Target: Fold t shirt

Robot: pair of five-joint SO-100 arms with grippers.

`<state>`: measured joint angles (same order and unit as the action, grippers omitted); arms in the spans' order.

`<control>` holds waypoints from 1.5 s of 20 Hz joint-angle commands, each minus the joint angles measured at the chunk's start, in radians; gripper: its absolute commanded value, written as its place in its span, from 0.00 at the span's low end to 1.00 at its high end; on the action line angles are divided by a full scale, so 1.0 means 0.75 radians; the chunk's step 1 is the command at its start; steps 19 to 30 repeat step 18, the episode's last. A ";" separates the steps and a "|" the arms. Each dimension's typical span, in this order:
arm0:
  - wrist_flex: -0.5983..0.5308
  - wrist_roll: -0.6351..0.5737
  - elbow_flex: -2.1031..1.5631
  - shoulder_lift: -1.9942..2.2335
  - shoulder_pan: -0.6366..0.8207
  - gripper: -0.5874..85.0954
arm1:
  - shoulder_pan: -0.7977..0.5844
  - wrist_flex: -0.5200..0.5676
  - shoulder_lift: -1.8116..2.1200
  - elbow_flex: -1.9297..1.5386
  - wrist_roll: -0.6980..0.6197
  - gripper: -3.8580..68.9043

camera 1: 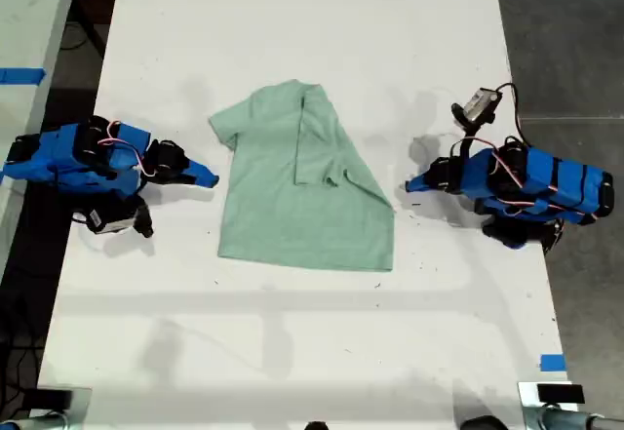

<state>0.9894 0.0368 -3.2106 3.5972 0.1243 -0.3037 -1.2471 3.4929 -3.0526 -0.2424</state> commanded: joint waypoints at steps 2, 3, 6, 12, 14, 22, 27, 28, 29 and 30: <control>-0.035 -0.039 -0.016 0.012 -0.014 0.01 | 0.006 -0.008 0.025 -0.074 0.014 0.08; -0.035 -0.039 -0.016 0.012 -0.014 0.00 | 0.006 -0.008 0.025 -0.074 0.014 0.08; -0.027 -0.029 -0.018 0.012 0.004 0.00 | 0.006 -0.008 0.025 -0.074 0.012 0.08; -0.037 -0.041 -0.020 0.012 0.004 0.00 | 0.006 -0.008 0.025 -0.074 0.014 0.08; -0.037 -0.047 -0.020 0.012 0.006 0.00 | 0.006 -0.008 0.025 -0.074 0.014 0.08; -0.037 -0.049 -0.020 0.012 0.008 0.00 | 0.006 -0.008 0.025 -0.074 0.014 0.08; -0.037 -0.049 -0.020 0.012 0.008 0.00 | 0.006 -0.008 0.025 -0.074 0.014 0.08; -0.037 -0.049 -0.020 0.012 0.008 0.00 | 0.006 -0.008 0.025 -0.074 0.014 0.08; -0.037 -0.049 -0.020 0.012 0.008 0.00 | 0.006 -0.008 0.025 -0.074 0.014 0.08; -0.037 -0.049 -0.020 0.012 0.008 0.00 | 0.006 -0.008 0.025 -0.074 0.014 0.08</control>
